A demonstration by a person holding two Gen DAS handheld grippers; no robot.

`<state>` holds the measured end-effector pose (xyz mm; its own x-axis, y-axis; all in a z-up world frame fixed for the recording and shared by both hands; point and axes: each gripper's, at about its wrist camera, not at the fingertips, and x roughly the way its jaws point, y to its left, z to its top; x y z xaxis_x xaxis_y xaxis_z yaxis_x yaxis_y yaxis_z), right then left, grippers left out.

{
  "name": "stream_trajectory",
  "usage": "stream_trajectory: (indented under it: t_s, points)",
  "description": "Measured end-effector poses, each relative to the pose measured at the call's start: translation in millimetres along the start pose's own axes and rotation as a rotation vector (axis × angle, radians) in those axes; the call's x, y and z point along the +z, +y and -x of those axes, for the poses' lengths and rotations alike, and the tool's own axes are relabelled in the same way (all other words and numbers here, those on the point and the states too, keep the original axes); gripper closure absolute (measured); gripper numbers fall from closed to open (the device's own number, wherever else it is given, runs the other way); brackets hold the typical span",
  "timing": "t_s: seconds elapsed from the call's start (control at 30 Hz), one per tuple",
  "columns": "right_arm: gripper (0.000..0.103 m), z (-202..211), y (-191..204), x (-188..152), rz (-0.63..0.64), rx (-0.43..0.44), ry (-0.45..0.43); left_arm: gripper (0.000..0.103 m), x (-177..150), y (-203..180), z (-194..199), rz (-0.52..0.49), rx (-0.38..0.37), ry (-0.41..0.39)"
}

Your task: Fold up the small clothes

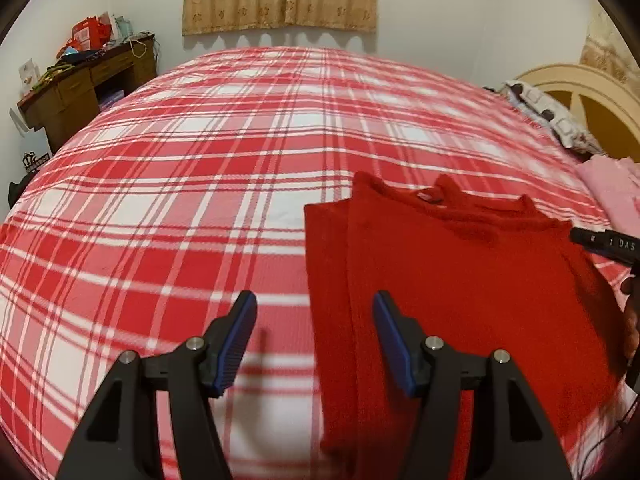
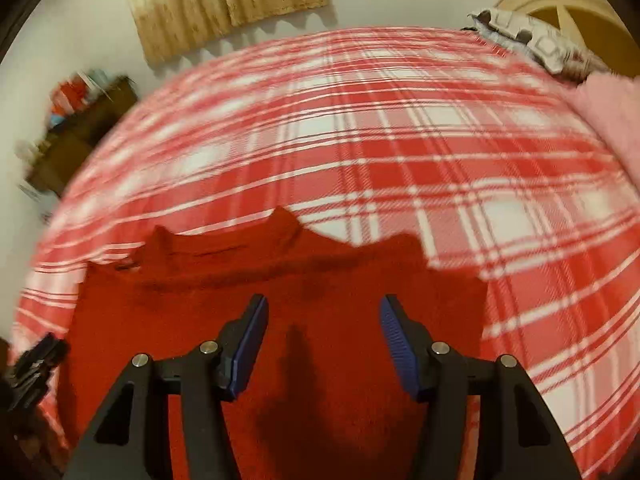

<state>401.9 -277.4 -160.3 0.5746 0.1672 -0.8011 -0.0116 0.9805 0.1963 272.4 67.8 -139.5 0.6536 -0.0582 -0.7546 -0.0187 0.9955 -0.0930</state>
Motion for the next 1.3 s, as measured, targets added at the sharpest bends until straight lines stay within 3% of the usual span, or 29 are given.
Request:
stream_trajectory:
  t_s: [0.33,0.43,0.53,0.7,0.73,0.83,0.97,1.07,1.13,1.3]
  points:
    - [0.044,75,-48,-84,-0.071,0.055,-0.059,0.042,-44,-9,21,-0.055,-0.081,0.012]
    - [0.05,82,-63,-101,-0.102,0.042,-0.05,0.042,-49,-8,25,-0.042,-0.095,0.003]
    - [0.065,82,-68,-115,-0.1,0.068,-0.027,0.042,-51,-11,24,-0.053,-0.101,0.01]
    - [0.08,78,-66,-125,-0.092,0.092,-0.009,0.041,-52,-13,22,-0.055,-0.085,0.008]
    - [0.094,80,-63,-127,-0.076,0.095,-0.012,0.043,-53,-14,23,-0.062,-0.084,0.005]
    - [0.099,86,-54,-136,-0.021,0.073,-0.009,0.046,-58,-16,20,-0.083,-0.088,0.02]
    - [0.098,79,-58,-146,-0.001,0.06,0.025,0.049,-64,-17,22,-0.084,-0.097,0.015]
    - [0.098,86,-57,-143,0.005,0.055,0.001,0.066,-64,-19,27,-0.091,-0.127,0.009]
    - [0.097,87,-51,-140,0.022,0.081,0.004,0.066,-66,-21,31,-0.103,-0.122,0.0]
    - [0.098,84,-44,-152,0.08,0.036,0.027,0.066,-65,-8,24,-0.037,-0.173,0.037]
